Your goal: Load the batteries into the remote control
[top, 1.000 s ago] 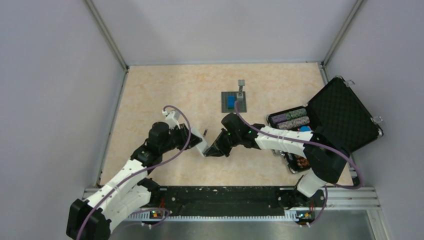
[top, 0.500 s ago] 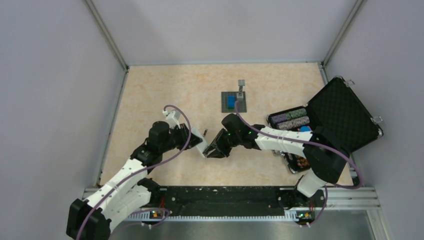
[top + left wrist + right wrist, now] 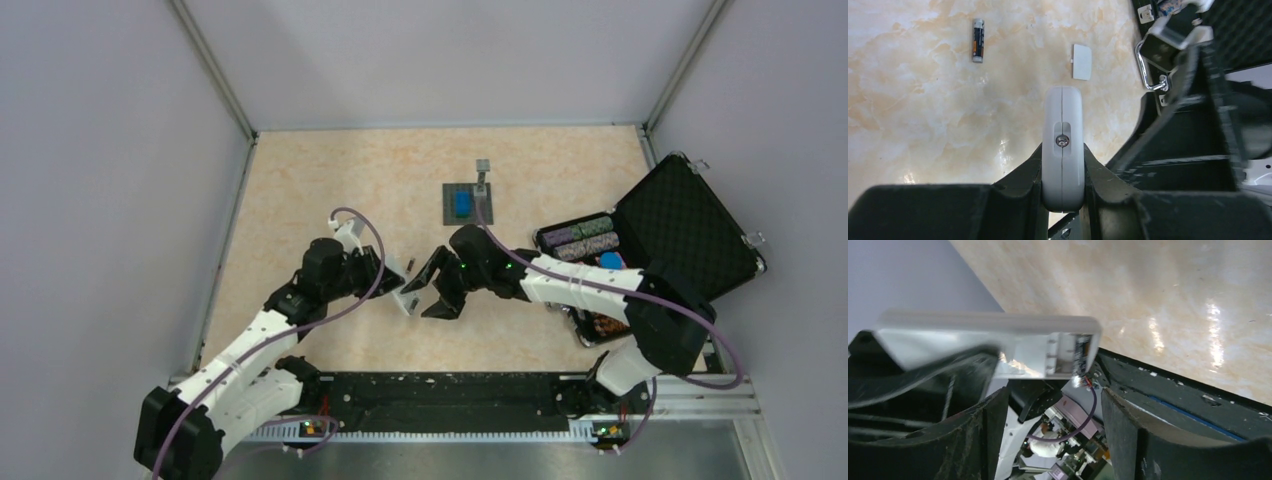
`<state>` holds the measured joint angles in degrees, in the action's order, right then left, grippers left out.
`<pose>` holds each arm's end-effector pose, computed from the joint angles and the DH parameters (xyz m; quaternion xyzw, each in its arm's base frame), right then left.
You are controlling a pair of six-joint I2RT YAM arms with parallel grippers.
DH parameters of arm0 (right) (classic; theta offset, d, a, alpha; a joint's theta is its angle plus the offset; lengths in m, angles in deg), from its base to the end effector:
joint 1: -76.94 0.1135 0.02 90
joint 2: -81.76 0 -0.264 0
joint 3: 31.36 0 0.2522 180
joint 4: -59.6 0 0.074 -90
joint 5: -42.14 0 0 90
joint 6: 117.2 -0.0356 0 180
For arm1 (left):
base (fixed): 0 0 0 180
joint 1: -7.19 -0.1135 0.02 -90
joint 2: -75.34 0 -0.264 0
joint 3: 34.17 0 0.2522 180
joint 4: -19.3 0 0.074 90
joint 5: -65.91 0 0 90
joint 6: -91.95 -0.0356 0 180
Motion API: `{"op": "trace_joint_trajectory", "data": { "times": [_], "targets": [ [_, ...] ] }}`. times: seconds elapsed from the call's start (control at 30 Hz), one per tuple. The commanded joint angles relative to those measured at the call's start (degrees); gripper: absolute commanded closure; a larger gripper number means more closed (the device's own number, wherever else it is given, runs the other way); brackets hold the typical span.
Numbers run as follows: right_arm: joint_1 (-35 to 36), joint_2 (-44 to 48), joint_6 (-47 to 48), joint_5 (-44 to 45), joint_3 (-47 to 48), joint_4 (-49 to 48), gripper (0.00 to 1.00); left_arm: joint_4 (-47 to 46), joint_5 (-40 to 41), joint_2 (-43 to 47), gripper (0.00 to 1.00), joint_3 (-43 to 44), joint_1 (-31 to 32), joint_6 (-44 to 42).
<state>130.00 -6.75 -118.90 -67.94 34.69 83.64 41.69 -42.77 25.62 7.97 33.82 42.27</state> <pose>0.1826 0.2632 0.2031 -0.2416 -0.8845 -0.3968 0.0439 0.1671 -0.0965 0.2278 -0.0212 0.8580 -0.3895 0.3342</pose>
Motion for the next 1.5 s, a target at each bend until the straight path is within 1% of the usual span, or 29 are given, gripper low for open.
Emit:
{"op": "trace_joint_trajectory", "data": {
  "times": [0.0,0.1,0.13,0.17,0.23,0.3,0.4,0.47,0.57,0.67,0.73,0.83,0.97,1.1,1.47],
  "targets": [
    [-0.36,5.68,0.72,1.43,0.06,-4.39,0.29,0.44,-1.42,-0.73,1.0,2.36,0.09,-0.14],
    [-0.41,7.38,0.83,1.47,-0.99,-4.78,0.23,0.72,-2.1,-1.19,1.0,2.67,0.11,-0.2],
    [-0.37,7.85,1.19,1.38,-1.39,-5.12,0.18,1.03,-2.27,-1.37,1.0,2.9,0.16,-0.23],
    [-0.38,8.42,2.03,1.36,-1.6,-4.98,0.16,1.39,-2.44,-1.47,1.0,3.17,0.14,-0.39],
    [-0.49,9.7,4.76,1.51,-1.62,-4.03,0.13,2.69,-2.76,-1.76,1.0,4.14,0.17,-0.88],
    [-0.86,11.49,9.17,2.75,-1.14,-1.56,0.12,3.85,-3.48,-1.95,1.0,5.18,0.09,-1.3],
    [-1.1,15.08,20.02,5.67,-0.7,1.41,0.11,5.87,-5.45,-1.8,1.0,6.99,0.15,-2.42],
    [-1.21,16.92,28.85,7.04,-0.28,2.64,0.11,7.49,-6.99,-1.47,1.0,8.2,0.1,-3.34],
    [-1.09,18.55,41.64,6.59,1.34,5.25,0.11,10.2,-9.82,-0.95,1.0,10.02,0.1,-4.55],
    [-0.12,18.61,51.35,5.57,3.01,7.14,0.11,11.51,-12.7,-0.52,1.0,11.04,0.17,-4.21],
    [1.28,18.05,55.96,6.37,4.51,8.67,0.02,12.01,-14.64,-0.45,1.0,11.75,0.11,-3.39],
    [2.69,16.59,58.26,6.62,6.0,10.42,0.01,13.69,-17.09,-0.84,1.0,13.22,0.15,-1.78],
    [4.67,16.43,58.76,4.94,5.64,8.79,0.01,15.5,-18.45,-1.35,1.0,15.21,0.13,0.32],
    [5.26,16.44,58.75,2.07,4.24,6.76,0.01,15.07,-19.74,-2.04,1.0,16.11,0.09,2.16],
    [5.32,16.67,57.28,0.83,1.79,4.72,0.01,13.34,-22.24,-4.13,1.0,16.7,0.09,4.63]
  ]
}}
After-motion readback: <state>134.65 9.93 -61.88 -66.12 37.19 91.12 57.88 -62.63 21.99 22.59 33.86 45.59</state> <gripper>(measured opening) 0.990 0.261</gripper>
